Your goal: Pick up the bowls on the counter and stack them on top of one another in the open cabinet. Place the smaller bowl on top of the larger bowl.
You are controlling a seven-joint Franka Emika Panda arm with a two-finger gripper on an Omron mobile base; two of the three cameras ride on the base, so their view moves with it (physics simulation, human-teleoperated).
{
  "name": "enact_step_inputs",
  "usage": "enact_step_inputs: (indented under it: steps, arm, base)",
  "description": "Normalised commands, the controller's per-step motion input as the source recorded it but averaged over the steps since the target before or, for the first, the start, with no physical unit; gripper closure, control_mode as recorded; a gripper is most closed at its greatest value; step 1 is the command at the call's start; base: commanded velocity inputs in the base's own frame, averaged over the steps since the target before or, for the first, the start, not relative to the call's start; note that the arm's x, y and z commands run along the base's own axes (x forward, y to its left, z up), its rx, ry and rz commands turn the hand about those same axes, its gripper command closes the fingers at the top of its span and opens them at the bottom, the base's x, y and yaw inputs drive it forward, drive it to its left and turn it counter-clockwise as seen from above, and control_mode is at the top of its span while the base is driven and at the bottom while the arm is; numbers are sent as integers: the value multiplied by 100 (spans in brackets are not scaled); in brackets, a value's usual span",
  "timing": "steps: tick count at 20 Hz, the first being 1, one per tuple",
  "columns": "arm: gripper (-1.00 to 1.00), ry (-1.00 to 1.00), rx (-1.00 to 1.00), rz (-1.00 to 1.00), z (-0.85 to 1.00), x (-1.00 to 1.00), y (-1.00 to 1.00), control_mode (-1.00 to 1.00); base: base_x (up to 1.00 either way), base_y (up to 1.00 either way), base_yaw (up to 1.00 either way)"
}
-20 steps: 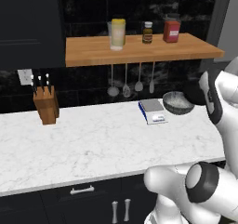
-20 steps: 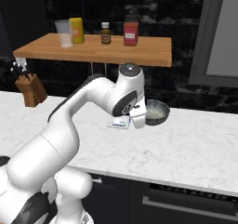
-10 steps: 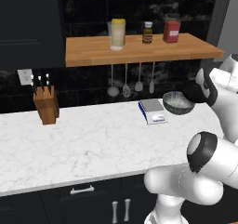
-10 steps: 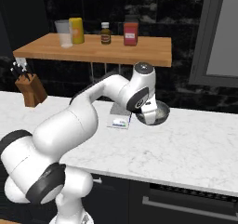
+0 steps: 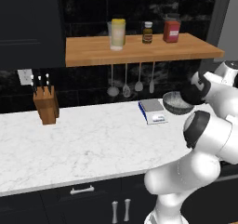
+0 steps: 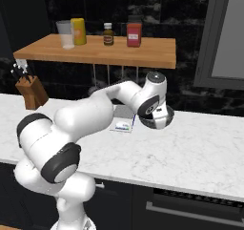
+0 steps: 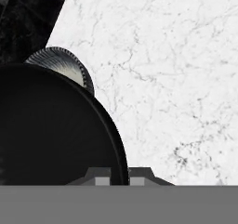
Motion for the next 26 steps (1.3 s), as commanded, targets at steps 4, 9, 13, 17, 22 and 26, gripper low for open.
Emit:
enact_step_inputs:
  steps: [4,9,13,17,22,26]
  arm:
    - [100,1,-1,0,-20,53,-3,-100]
    - [100,0,0,0,-21,47,-2,-100]
    - [100,0,0,0,-22,47,-12,-100]
    - [100,0,0,0,-28,35,-12,-100]
    - [100,0,0,3,-39,32,-21,-100]
    - [100,0,0,0,-20,39,-19,-100]
  base:
    - [0,0,0]
    - [0,0,0]
    - [0,0,0]
    - [0,0,0]
    - [0,0,0]
    - [0,0,0]
